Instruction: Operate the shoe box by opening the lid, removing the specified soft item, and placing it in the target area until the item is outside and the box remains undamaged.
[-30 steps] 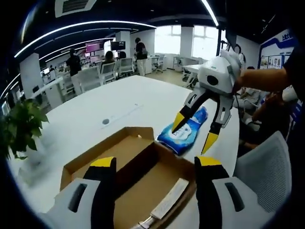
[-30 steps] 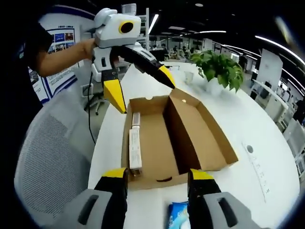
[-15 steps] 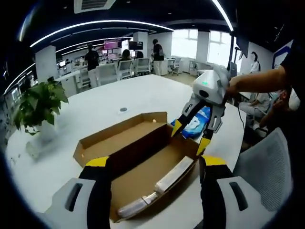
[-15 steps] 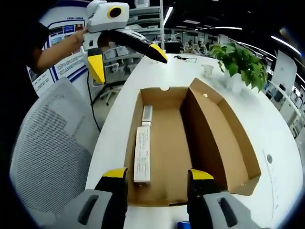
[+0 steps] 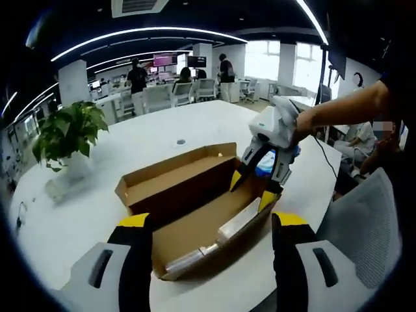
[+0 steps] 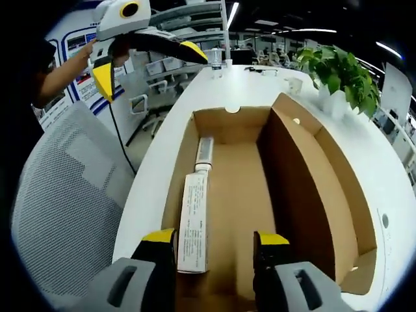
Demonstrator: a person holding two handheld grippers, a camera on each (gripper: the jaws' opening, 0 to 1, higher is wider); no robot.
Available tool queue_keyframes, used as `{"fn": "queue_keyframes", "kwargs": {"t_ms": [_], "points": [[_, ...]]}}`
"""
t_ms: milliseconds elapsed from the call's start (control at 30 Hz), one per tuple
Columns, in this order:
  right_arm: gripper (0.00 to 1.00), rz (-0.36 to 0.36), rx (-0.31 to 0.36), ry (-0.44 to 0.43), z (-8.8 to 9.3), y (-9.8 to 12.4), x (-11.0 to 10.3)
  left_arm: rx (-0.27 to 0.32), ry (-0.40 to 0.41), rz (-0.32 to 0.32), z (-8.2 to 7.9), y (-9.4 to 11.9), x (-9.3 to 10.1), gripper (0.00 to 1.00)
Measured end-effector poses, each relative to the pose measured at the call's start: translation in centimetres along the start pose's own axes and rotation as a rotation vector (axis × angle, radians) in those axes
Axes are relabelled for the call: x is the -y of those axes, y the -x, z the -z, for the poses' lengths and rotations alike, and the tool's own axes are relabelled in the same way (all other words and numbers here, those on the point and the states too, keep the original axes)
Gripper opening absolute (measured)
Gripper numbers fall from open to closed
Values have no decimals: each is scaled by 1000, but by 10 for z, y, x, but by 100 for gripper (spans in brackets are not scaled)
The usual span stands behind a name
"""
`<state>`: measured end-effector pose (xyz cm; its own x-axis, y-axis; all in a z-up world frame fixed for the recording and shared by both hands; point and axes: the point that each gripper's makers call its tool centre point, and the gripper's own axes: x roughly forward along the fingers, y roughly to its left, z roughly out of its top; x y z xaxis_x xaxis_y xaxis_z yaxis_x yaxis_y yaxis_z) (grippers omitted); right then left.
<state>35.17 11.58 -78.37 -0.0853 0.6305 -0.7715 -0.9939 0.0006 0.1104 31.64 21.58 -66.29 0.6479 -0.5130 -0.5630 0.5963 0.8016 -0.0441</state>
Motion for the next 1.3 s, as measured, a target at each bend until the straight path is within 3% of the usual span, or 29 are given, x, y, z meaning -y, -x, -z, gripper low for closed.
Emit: {"fn": "queue_keyframes", "kwargs": {"t_ms": [533, 733, 967, 1200, 1300], "points": [[40, 25, -28, 51, 2, 4, 8, 7, 46, -30, 21, 13, 3, 76], [37, -3, -2, 26, -6, -1, -2, 13, 48, -37, 21, 17, 2, 76], [27, -18, -27, 47, -5, -17, -9, 7, 48, -41, 26, 20, 3, 76], [15, -26, -37, 23, -5, -19, -15, -5, 57, -41, 33, 21, 6, 75], [15, -12, -42, 30, -5, -19, -15, -5, 59, -38, 35, 23, 9, 75]]}}
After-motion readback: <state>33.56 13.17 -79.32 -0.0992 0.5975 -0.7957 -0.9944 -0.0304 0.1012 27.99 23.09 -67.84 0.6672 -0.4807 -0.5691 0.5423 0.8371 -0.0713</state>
